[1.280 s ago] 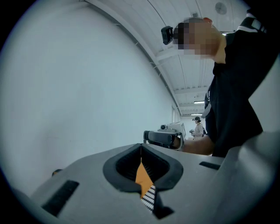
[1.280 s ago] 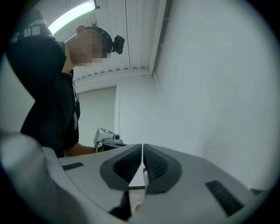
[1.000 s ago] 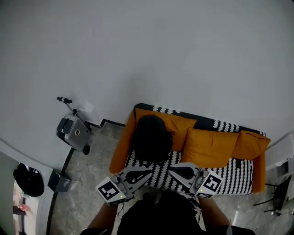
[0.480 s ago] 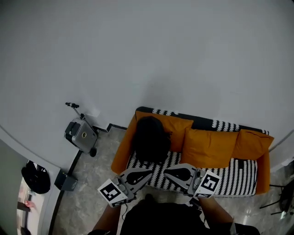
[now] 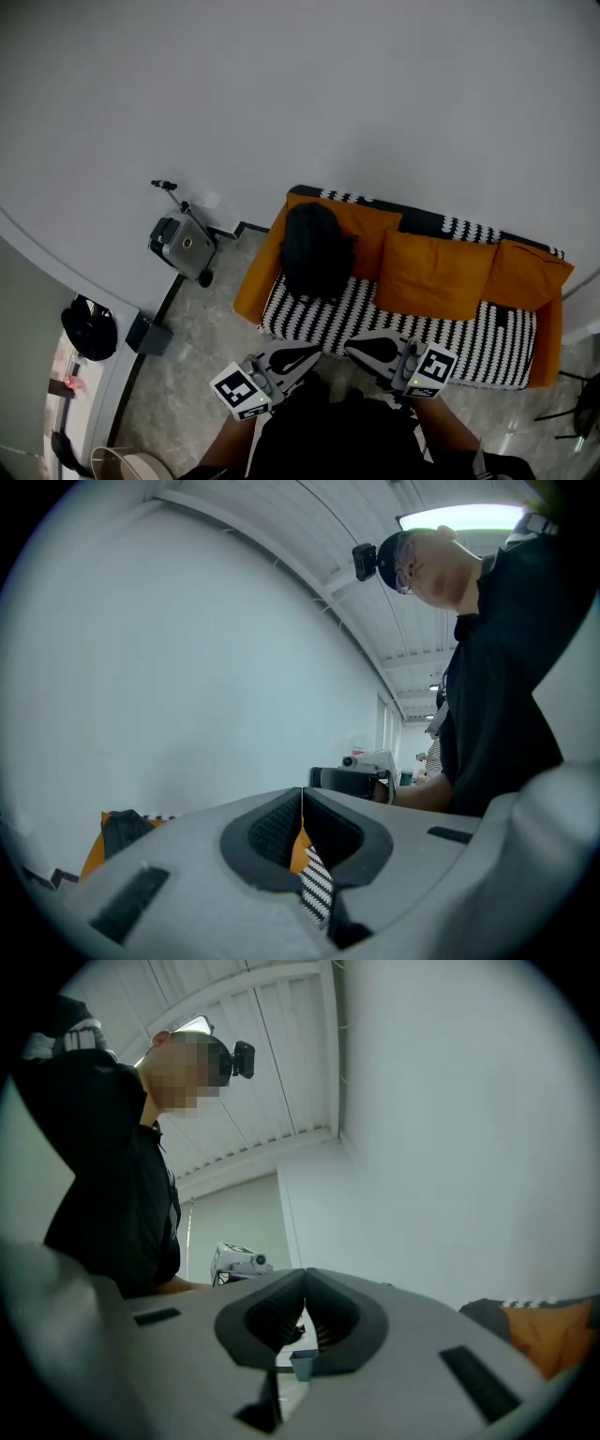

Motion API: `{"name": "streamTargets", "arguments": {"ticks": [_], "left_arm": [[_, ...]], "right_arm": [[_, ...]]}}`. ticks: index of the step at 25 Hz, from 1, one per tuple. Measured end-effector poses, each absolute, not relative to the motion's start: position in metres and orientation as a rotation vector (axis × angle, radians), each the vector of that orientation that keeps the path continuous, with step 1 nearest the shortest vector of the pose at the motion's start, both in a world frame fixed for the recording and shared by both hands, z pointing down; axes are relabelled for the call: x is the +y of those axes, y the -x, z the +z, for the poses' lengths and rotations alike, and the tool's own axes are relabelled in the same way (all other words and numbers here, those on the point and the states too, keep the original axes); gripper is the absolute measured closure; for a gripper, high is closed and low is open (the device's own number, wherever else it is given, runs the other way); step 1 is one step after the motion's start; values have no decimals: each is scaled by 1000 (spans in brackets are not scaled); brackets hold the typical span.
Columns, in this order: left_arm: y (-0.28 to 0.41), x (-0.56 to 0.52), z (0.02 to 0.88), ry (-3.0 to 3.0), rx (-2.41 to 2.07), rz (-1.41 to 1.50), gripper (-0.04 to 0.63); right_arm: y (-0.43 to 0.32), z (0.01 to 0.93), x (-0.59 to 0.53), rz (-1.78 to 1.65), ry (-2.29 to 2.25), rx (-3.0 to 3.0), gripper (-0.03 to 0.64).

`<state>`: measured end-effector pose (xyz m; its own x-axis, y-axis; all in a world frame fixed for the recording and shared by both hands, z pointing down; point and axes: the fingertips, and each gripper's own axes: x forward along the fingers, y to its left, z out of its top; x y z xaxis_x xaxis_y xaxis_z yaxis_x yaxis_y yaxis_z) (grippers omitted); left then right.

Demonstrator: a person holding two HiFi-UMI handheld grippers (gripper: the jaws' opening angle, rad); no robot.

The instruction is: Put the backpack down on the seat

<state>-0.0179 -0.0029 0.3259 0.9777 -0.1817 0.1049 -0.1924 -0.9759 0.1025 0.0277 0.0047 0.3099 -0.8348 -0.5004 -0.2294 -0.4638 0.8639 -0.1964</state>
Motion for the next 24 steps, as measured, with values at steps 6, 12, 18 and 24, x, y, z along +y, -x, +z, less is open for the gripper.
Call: {"name": "streamTargets", "arguments": {"ticks": [6,12,18,24], "left_arm": [[13,12,328,-3010,-278,178,572],[5,10,319,-3041,-254,178,572],[-1,8,330,-3029,-223,192,572],[-3,2,320,-3049,-237,161,572]], "right_arm": [[-39,308,19,-176,751,2728,589],[-53,306,19,-180,803,2680,589],[-59,306,12,-174,847,2681,589],[-62,313,-1,-186,876,2719,589]]}}
